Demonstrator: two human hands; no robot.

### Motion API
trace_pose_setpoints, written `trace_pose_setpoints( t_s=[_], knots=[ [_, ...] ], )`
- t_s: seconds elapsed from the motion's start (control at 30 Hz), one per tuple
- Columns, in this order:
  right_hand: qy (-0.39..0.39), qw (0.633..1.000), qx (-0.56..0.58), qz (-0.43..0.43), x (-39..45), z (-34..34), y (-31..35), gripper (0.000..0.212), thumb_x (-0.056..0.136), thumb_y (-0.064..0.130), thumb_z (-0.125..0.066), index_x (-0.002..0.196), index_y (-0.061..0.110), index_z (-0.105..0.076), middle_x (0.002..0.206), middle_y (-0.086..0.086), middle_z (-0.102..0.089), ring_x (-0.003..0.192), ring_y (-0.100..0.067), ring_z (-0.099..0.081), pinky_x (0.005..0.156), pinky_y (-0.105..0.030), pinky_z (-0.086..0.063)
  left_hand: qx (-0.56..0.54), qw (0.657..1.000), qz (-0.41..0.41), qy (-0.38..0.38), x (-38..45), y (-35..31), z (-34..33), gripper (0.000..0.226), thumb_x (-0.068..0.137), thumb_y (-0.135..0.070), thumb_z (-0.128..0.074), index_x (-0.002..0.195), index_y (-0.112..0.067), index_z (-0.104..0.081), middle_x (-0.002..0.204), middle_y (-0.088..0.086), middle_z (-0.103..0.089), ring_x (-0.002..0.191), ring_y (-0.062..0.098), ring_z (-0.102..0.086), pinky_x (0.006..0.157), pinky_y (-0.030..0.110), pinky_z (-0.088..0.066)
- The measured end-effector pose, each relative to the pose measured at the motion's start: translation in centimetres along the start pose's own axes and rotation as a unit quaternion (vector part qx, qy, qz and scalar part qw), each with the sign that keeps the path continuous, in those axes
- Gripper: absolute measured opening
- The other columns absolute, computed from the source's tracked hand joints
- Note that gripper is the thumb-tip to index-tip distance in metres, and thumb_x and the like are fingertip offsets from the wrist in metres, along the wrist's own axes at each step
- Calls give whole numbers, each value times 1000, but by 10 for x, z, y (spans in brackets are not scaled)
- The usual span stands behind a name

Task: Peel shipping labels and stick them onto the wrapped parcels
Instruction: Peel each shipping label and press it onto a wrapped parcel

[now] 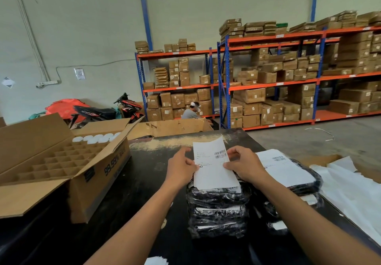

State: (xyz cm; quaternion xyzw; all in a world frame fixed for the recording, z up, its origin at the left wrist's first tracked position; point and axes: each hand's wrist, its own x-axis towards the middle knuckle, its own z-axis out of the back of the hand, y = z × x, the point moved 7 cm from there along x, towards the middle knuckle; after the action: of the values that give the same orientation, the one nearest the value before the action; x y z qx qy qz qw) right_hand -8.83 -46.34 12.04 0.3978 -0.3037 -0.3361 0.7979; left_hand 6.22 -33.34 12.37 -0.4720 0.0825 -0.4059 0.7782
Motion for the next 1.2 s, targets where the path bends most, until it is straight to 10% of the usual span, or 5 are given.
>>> trace_pose_setpoints(
  t_s=[0.4,0.8,1.2],
  knots=[
    [-16,997,-79,13,2,-8,-5,38,79,14,-72,113,14,-56,107,-1,-63,90,-16,-60,74,-23,-45,54,998,-20,8,0,2,-8,59,84,-14,-70,137,-13,-43,92,-1,-65,83,14,-59,71,27,-46],
    [70,953,-262,134,7,-28,10,42,97,26,-47,138,20,-44,153,1,-32,141,-17,-29,114,-34,-26,182,973,-128,63,10,-7,-25,66,90,-36,-61,148,-26,-30,153,-2,-37,140,18,-33,112,39,-34],
    [177,919,-350,31,27,-50,-18,53,101,38,-22,147,13,-25,158,-6,-19,143,-29,-21,117,-43,-20,356,905,29,232,24,28,-49,68,91,-69,-20,151,-39,-9,163,4,-3,148,32,-6,116,58,-12]
  ],
)
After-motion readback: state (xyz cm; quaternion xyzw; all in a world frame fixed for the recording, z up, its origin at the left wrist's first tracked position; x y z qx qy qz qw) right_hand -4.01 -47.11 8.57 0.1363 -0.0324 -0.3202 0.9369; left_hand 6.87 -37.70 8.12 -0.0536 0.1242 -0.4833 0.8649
